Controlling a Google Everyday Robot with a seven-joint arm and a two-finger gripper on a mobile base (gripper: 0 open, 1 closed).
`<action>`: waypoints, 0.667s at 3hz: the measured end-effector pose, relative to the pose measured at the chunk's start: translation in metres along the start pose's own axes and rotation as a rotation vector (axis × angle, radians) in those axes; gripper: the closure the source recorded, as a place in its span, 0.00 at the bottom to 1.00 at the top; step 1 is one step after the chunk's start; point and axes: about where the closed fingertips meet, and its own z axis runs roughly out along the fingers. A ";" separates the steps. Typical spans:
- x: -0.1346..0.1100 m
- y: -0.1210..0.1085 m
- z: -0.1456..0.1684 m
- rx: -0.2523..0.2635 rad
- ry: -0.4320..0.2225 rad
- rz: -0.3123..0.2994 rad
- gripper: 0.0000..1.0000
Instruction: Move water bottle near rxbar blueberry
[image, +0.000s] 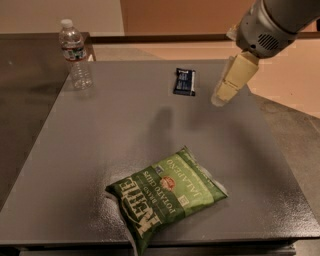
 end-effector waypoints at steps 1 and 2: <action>-0.044 -0.032 0.025 0.027 -0.113 0.008 0.00; -0.087 -0.054 0.048 0.048 -0.193 0.010 0.00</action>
Offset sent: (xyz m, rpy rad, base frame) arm 0.1254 0.1165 0.0237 0.2532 -0.1548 0.0307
